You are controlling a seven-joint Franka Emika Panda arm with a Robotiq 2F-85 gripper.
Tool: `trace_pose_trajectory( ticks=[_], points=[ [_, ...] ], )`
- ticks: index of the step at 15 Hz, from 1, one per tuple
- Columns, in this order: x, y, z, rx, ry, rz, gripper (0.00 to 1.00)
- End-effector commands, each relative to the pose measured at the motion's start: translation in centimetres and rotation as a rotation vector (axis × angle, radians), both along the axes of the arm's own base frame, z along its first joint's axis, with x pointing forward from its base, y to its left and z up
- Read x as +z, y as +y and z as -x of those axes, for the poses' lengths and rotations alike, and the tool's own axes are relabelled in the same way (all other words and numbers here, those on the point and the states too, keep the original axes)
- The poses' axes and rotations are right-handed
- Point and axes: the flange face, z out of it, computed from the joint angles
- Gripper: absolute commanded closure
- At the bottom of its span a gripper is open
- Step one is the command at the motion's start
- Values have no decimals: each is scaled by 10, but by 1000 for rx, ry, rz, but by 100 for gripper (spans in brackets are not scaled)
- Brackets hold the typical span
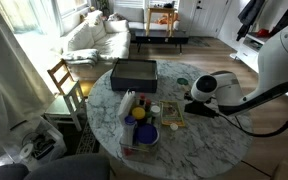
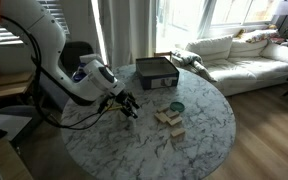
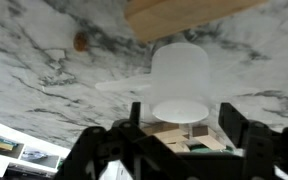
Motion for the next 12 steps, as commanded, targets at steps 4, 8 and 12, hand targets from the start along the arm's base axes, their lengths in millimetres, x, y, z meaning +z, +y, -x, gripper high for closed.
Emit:
trace_pose_trajectory(
  ticks=[4, 8, 12],
  points=[
    [26, -2, 9, -86, -16, -61, 0],
    [43, -3, 15, -255, 34, -152, 0],
    [53, 4, 16, -391, 113, -299, 0]
  ],
)
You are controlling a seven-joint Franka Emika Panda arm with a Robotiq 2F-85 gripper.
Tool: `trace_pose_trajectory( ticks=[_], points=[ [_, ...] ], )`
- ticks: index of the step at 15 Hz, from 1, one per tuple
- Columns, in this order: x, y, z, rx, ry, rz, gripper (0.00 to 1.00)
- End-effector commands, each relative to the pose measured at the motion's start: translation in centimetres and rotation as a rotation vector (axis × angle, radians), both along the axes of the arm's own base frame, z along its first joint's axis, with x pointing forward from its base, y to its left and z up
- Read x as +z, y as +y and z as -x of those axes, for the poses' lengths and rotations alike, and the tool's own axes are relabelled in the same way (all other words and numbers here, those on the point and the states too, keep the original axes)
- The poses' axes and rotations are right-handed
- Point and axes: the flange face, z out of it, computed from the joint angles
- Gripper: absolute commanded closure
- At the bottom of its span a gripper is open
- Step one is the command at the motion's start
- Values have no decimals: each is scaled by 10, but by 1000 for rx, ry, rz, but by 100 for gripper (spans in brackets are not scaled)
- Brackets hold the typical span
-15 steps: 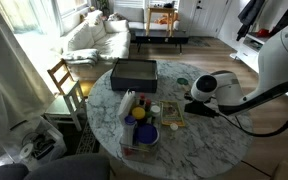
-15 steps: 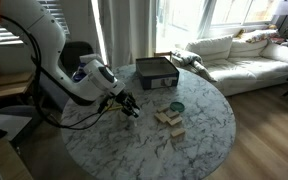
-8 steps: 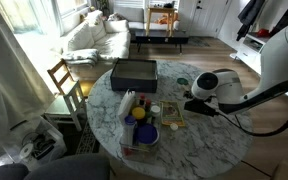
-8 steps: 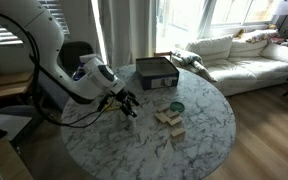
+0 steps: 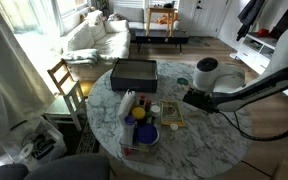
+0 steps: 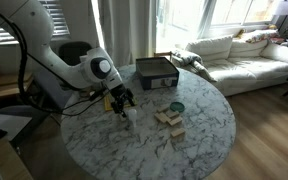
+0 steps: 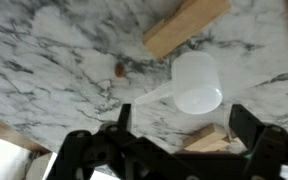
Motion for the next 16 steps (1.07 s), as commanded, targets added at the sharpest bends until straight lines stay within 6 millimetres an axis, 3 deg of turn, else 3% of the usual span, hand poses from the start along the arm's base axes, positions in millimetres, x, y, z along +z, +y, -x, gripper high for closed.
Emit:
trace_pose_trajectory(
  ticks=[1, 5, 16],
  points=[
    [9, 4, 10, -104, 64, -154, 0],
    [4, 6, 7, -178, 74, -267, 0],
    [-22, 5, 4, -298, 66, -318, 0]
  ],
)
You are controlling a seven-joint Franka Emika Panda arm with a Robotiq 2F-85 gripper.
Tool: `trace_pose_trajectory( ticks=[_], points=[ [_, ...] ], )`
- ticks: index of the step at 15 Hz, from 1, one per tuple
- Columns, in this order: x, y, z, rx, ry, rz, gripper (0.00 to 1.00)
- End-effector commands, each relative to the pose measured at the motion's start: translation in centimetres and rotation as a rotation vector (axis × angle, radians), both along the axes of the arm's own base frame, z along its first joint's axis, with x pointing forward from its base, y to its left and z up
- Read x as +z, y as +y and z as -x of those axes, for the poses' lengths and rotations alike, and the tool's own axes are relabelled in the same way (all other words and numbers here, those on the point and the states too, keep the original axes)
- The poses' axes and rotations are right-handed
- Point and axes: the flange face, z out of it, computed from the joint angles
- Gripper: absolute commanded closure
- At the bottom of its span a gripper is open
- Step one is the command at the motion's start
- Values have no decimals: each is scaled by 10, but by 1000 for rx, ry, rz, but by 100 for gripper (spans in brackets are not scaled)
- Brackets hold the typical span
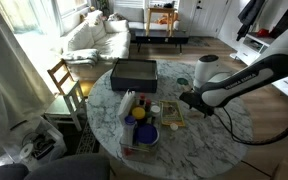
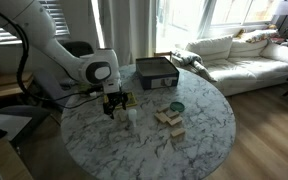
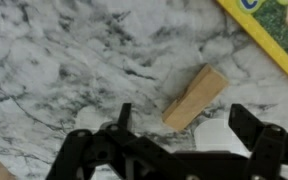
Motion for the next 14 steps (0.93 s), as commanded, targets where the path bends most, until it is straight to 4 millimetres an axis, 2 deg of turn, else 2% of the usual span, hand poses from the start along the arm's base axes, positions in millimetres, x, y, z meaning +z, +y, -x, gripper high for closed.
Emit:
trace_pose_trajectory(
  ticks=[1, 4, 6, 11, 12, 13, 14],
  points=[
    [-10, -4, -2, -72, -5, -23, 0],
    [-16, -6, -2, -107, 3, -33, 18],
    [-18, -7, -2, -126, 2, -40, 41],
    [-16, -8, -6, -157, -12, -56, 80],
    [-16, -8, -6, -163, -14, -57, 38],
    [-15, -9, -7, -171, -16, -59, 42],
    [-15, -10, -7, -177, -24, -62, 41]
  ],
)
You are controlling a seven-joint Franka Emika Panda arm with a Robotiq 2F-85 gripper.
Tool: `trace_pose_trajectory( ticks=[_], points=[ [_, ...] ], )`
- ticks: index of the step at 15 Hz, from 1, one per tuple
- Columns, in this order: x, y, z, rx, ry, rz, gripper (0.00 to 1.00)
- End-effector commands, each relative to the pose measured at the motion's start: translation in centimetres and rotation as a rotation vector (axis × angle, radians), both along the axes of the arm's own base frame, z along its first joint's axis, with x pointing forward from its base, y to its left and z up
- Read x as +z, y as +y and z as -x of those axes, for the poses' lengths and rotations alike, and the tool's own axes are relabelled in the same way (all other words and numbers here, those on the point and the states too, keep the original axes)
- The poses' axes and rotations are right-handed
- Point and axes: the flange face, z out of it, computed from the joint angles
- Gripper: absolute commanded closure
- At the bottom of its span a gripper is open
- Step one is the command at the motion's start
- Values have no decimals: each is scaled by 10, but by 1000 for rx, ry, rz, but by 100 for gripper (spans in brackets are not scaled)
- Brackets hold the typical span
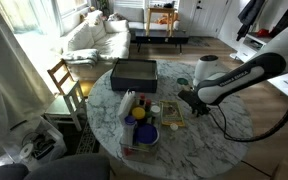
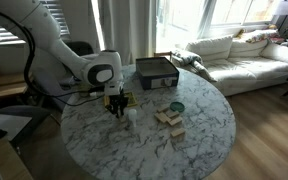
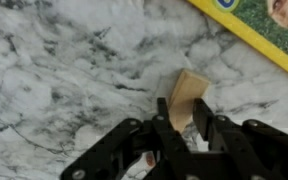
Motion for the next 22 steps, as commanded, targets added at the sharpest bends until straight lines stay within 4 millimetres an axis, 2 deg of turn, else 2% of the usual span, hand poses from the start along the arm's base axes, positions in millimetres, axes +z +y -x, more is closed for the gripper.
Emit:
trace_pose_trajectory(
  ticks=[1, 5, 6, 8, 9, 11, 16, 20, 22],
  points=[
    [-7, -2, 0, -42, -14, -10, 36],
    [-8, -4, -2, -65, -38, -11, 6],
    [-10, -4, -3, -68, -35, -11, 1],
    [-16, -5, -1, -71, -20, -9, 1],
    [-18, -5, -1, -75, -19, -14, 27],
    [-20, -5, 0, -76, -13, -18, 26],
    [-14, -12, 4, -70, 0, -14, 66],
    [4, -20, 9, -39, 5, 4, 96],
    [15, -25, 12, -31, 17, 22, 93]
  ],
)
